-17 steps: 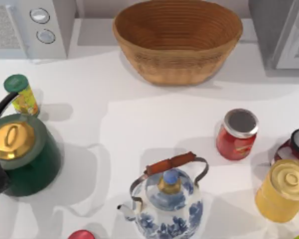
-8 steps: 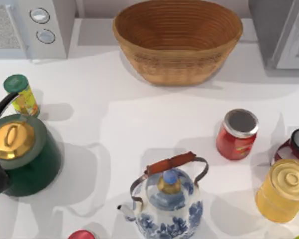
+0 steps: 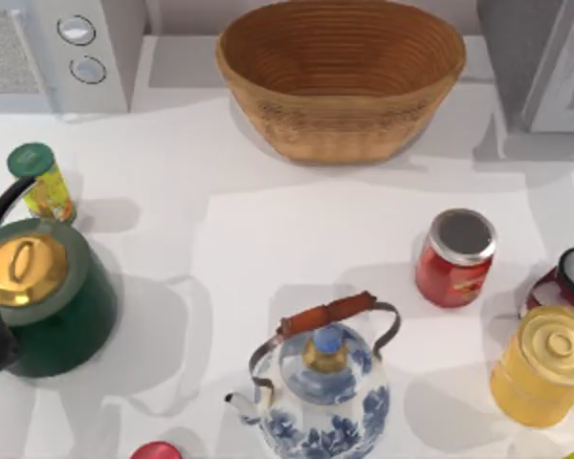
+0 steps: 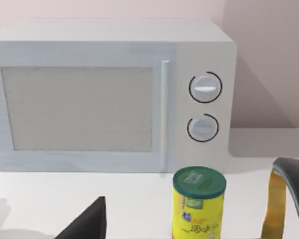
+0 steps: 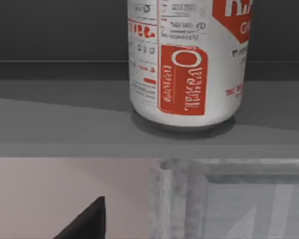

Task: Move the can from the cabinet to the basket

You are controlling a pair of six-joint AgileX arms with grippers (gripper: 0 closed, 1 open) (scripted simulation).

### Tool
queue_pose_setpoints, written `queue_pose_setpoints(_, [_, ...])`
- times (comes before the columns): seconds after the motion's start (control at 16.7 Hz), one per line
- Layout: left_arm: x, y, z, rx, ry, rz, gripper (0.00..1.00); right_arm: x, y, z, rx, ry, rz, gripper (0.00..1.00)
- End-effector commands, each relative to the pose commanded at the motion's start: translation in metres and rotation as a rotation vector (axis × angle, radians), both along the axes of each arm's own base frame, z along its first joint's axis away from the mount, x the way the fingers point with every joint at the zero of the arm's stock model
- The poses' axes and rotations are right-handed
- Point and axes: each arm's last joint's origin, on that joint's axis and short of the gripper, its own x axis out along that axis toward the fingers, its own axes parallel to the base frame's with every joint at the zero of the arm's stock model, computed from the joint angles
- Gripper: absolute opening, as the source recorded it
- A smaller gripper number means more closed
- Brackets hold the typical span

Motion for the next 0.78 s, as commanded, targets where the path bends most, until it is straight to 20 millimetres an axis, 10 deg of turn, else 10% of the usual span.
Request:
queue_pose_setpoints(0.3, [0.000, 0.000, 0.000, 0.000, 0.000, 0.000, 1.00, 0.042, 0.015, 0.042, 0.002, -0.010, 0.001, 1.00])
queue_pose_setpoints(0.78, [0.000, 0.000, 0.000, 0.000, 0.000, 0.000, 1.00, 0.052, 0.017, 0.049, 0.002, -0.013, -0.002, 1.00])
